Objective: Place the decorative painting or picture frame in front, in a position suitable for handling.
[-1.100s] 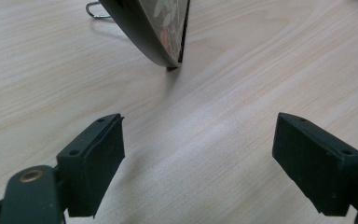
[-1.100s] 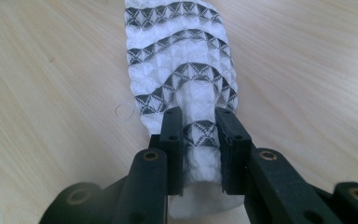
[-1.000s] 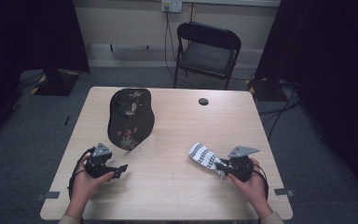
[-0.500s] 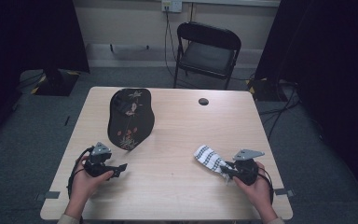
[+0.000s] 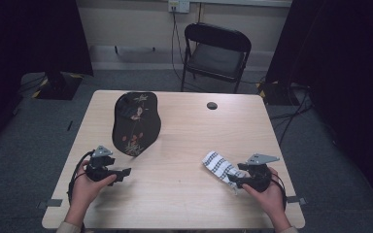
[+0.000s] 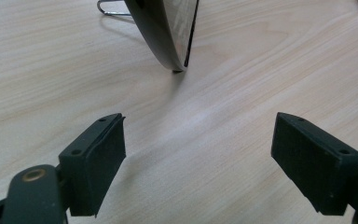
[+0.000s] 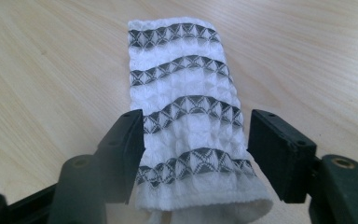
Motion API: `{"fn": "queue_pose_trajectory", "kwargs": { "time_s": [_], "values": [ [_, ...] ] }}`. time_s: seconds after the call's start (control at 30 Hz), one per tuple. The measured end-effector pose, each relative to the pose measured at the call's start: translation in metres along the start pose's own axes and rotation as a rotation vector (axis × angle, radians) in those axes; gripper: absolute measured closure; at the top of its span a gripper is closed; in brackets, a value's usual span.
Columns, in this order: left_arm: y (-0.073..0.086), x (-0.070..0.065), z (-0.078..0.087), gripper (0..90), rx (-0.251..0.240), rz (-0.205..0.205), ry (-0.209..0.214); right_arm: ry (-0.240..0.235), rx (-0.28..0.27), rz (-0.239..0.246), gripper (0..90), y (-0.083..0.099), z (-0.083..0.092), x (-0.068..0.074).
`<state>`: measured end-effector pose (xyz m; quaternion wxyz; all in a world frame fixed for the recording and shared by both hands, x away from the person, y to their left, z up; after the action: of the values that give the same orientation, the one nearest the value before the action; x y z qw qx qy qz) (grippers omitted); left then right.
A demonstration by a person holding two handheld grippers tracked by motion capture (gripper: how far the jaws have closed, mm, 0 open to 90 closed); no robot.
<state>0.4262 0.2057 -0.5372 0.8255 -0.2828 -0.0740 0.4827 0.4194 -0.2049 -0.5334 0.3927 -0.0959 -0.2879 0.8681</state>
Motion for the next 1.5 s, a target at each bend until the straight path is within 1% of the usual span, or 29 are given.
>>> {"fn": "queue_pose_trajectory", "kwargs": {
  "time_s": [0.07, 0.1, 0.13, 0.17, 0.23, 0.33, 0.37, 0.43, 0.47, 0.53, 0.57, 0.6, 0.67, 0.8, 0.87, 0.9, 0.93, 0.97, 1.0, 1.03, 1.07, 1.17, 1.2, 1.3, 1.37, 1.43, 1.5],
  "values": [
    [-0.001, 0.001, 0.001, 17.3, 0.003, 0.0, -0.007, 0.002, 0.001, 0.0, 31.1, 0.001, 0.0, -0.001],
    [-0.002, 0.002, 0.002, 17.3, 0.002, 0.007, -0.006, 0.002, 0.001, 0.0, 31.1, 0.001, 0.0, -0.001],
    [-0.003, 0.003, 0.003, 17.4, 0.003, 0.01, -0.008, -0.002, 0.003, -0.002, 29.3, 0.001, -0.001, -0.001],
    [-0.004, 0.004, 0.005, 17.4, 0.007, 0.007, -0.012, -0.008, 0.005, -0.012, 28.4, 0.002, -0.001, -0.001],
    [-0.008, 0.004, 0.009, 17.3, 0.004, 0.005, -0.013, -0.01, 0.006, -0.01, 26.6, 0.002, -0.002, 0.0],
    [-0.012, 0.004, 0.013, 17.4, -0.003, 0.007, -0.018, 0.004, 0.015, 0.0, 24.8, 0.002, -0.002, 0.0],
    [-0.013, 0.005, 0.014, 17.3, 0.007, -0.006, -0.022, 0.011, 0.018, 0.005, 24.5, 0.002, -0.002, -0.001],
    [-0.017, 0.004, 0.017, 17.4, 0.005, 0.005, -0.021, 0.017, 0.024, 0.011, 24.4, 0.003, -0.002, 0.0],
    [-0.02, 0.004, 0.02, 17.4, 0.016, -0.006, -0.025, 0.01, 0.021, 0.01, 24.3, 0.003, -0.002, 0.0],
    [-0.022, 0.004, 0.022, 17.3, 0.018, -0.006, -0.029, 0.011, 0.019, 0.007, 24.3, 0.003, -0.002, 0.0],
    [-0.028, 0.004, 0.027, 17.4, 0.014, -0.02, -0.037, 0.009, 0.015, 0.008, 24.3, 0.002, -0.001, 0.0],
    [-0.03, 0.004, 0.028, 17.5, 0.007, -0.015, -0.035, 0.01, 0.016, 0.011, 24.3, 0.002, -0.001, 0.001],
    [-0.032, 0.004, 0.031, 17.6, 0.012, -0.021, -0.034, 0.012, 0.025, 0.019, 24.2, 0.003, -0.002, 0.002],
    [-0.042, 0.005, 0.036, 17.9, -0.005, -0.014, -0.043, 0.013, 0.031, 0.037, 24.1, 0.003, -0.004, 0.005],
    [-0.047, 0.006, 0.039, 17.9, -0.001, -0.025, -0.043, 0.013, 0.029, 0.039, 24.1, 0.002, -0.004, 0.005],
    [-0.049, 0.006, 0.04, 18.0, 0.004, -0.032, -0.042, 0.013, 0.029, 0.038, 24.1, 0.002, -0.004, 0.005],
    [-0.051, 0.005, 0.04, 18.0, -0.006, -0.022, -0.041, 0.013, 0.029, 0.038, 24.1, 0.002, -0.004, 0.005],
    [-0.053, 0.005, 0.041, 18.0, 0.004, -0.031, -0.038, 0.016, 0.03, 0.038, 24.1, 0.002, -0.003, 0.005],
    [-0.056, 0.005, 0.042, 18.0, -0.004, -0.027, -0.042, 0.016, 0.028, 0.038, 24.0, 0.002, -0.003, 0.006],
    [-0.057, 0.005, 0.042, 18.0, 0.002, -0.032, -0.036, 0.014, 0.024, 0.04, 24.0, 0.002, -0.003, 0.006],
    [-0.059, 0.005, 0.043, 18.0, -0.003, -0.028, -0.028, 0.014, 0.024, 0.04, 24.0, 0.002, -0.003, 0.006],
    [-0.064, 0.006, 0.045, 18.0, 0.003, -0.031, -0.021, 0.01, 0.018, 0.04, 23.9, 0.001, -0.003, 0.007],
    [-0.067, 0.006, 0.046, 18.0, -0.006, -0.021, -0.017, 0.009, 0.02, 0.038, 23.9, 0.001, -0.003, 0.007],
    [-0.074, 0.009, 0.051, 18.0, -0.005, -0.032, -0.03, 0.007, 0.019, 0.038, 23.9, 0.002, -0.003, 0.006],
    [-0.075, 0.01, 0.052, 18.0, -0.003, -0.036, -0.035, 0.008, 0.018, 0.039, 23.9, 0.002, -0.003, 0.006],
    [-0.081, 0.012, 0.056, 18.0, -0.002, -0.039, -0.037, 0.012, 0.017, 0.038, 24.0, 0.002, -0.002, 0.005],
    [-0.084, 0.013, 0.057, 18.0, -0.008, -0.031, -0.041, 0.015, 0.016, 0.039, 24.3, 0.002, -0.002, 0.005]
  ]
}}
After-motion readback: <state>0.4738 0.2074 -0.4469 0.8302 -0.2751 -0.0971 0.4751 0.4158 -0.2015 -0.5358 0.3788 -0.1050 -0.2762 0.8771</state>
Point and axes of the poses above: each handheld gripper's, and its own axes: z roughly backward along the jaws, y roughly out of its underside, x roughly to its left, the point moved 10 cm from there along -z, roughly forward along the jaws, and after that the axes turned 13 degrees about x, right-handed, at the moved point
